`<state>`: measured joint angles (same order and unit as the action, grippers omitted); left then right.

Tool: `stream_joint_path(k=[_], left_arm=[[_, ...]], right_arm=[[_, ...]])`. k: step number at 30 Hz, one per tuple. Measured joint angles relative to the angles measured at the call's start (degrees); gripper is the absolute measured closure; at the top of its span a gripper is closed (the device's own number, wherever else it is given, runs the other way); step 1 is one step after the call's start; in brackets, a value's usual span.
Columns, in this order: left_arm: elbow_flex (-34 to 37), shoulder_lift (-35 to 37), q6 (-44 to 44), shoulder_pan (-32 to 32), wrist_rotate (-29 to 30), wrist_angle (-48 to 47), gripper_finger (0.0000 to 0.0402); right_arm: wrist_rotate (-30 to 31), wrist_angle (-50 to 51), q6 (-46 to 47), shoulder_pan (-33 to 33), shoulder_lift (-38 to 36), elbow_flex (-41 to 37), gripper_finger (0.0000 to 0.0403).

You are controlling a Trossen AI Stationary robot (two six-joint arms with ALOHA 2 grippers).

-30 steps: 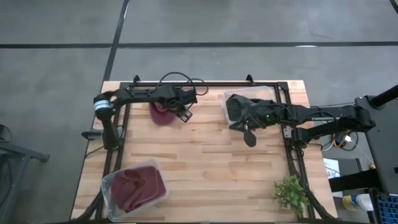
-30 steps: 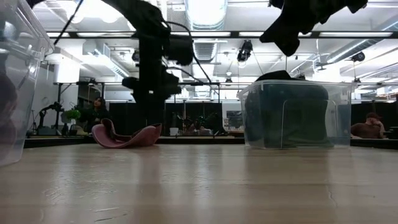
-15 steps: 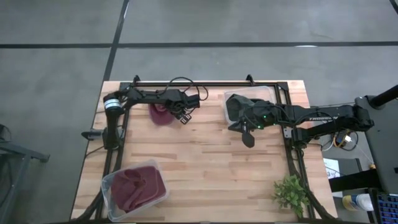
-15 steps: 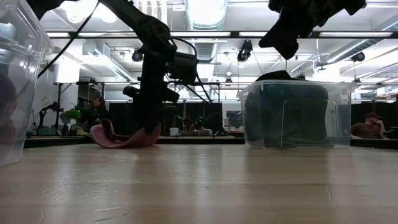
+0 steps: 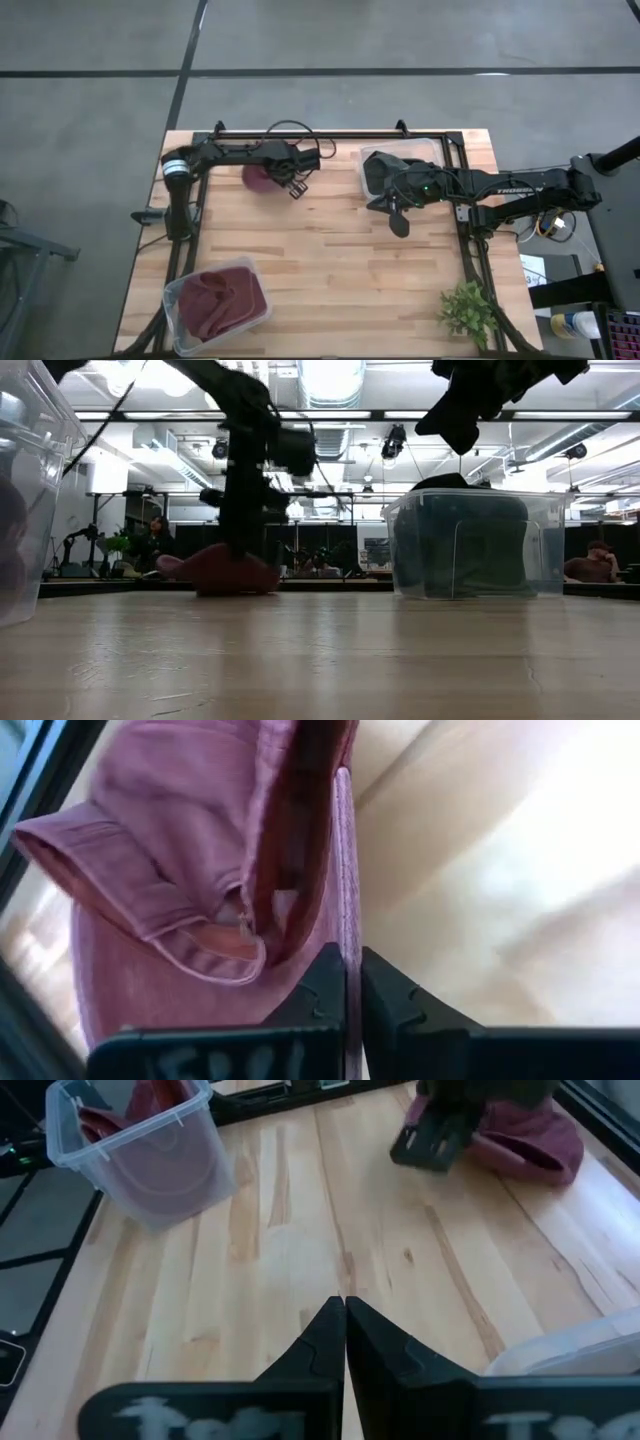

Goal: Pick & Place hat
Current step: Put the dark red cap into the bottom transparent bin

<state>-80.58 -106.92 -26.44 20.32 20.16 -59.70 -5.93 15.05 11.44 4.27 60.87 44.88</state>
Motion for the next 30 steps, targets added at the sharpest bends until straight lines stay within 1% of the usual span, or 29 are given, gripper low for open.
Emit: stream_joint_path(k=[5,9,16,18,20,25,26,30], left_arm=[[-2.9,6.9,0.0,-0.2,-6.3,-0.1,0.0395],[-5.5,14.1,-0.1,-0.2,-11.1,1.0,0.0395],[-6.7,27.3,-1.7,-0.2,-11.8,6.4,0.0395],[-6.4,30.3,-1.8,-0.2,-13.0,8.1,0.0395],[-6.3,32.7,-1.8,-0.2,-15.5,9.9,0.0395],[-6.3,37.2,0.6,-0.2,-25.3,13.0,0.0395],[-6.3,37.9,1.4,-0.2,-28.2,13.1,0.0395],[-6.3,40.0,5.9,-0.3,-43.4,12.3,0.0395]], right_arm=[[0.0,0.1,-0.4,0.0,0.0,0.0,0.0394],[-0.3,0.1,-2.3,0.0,0.0,0.0,0.0394],[-0.5,-0.4,-4.6,0.0,0.0,0.0,0.0394],[-0.5,-0.4,-5.6,0.0,0.0,0.0,0.0394],[-0.5,-0.5,-6.4,0.0,0.0,0.0,0.0394],[-0.5,-0.7,-7.6,0.0,0.0,0.0,0.0394],[-0.5,-0.7,-7.6,0.0,0.0,0.0,0.0394],[-0.5,-0.9,-8.3,0.0,0.0,0.0,0.0394]])
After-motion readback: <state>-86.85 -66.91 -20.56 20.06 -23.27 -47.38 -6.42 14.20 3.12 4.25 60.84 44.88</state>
